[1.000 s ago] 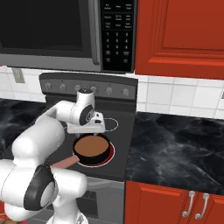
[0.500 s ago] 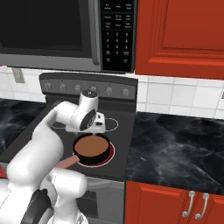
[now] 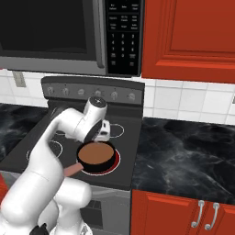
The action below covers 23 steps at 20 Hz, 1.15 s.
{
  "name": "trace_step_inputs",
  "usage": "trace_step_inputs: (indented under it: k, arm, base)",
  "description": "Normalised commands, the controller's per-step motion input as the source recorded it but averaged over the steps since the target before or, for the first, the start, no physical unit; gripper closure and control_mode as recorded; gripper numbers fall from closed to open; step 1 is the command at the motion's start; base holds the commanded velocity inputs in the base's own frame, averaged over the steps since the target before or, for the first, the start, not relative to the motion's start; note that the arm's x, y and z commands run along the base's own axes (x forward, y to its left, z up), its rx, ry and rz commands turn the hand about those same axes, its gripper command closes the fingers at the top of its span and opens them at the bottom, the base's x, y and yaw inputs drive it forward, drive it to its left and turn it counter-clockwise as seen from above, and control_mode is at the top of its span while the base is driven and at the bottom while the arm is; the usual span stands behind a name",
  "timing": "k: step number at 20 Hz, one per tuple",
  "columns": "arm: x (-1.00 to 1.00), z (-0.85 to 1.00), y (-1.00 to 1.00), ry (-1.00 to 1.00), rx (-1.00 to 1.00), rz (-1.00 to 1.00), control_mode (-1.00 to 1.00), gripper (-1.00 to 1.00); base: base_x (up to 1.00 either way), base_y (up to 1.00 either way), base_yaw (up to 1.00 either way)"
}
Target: Pick up the sugar cube(s) and place them in the saucepan with hot chocolate.
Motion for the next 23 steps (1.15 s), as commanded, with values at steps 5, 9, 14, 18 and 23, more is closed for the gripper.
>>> trace_step_inputs:
  k: [5, 9, 14, 18, 23]
  arm:
    - [-0.84, 0.22, 0.0, -0.04, 0.1, 0.09, -1.0, -1.0]
    - [-1.0, 0.18, 0.14, -0.02, 0.08, 0.1, -1.0, -1.0]
    - [-0.94, 0.23, 0.47, 0.0, 0.02, 0.03, -1.0, -1.0]
    - [-0.34, 0.47, 0.61, 0.0, 0.01, 0.03, -1.0, -1.0]
    - [-0.01, 0.66, 0.84, 0.01, 0.01, 0.0, -1.0, -1.0]
  base:
    - [0.0, 0.0, 0.0]
    - [0.0, 0.0, 0.0]
    - [0.0, 0.0, 0.0]
    - [0.0, 0.0, 0.0]
    - [0.0, 0.0, 0.0]
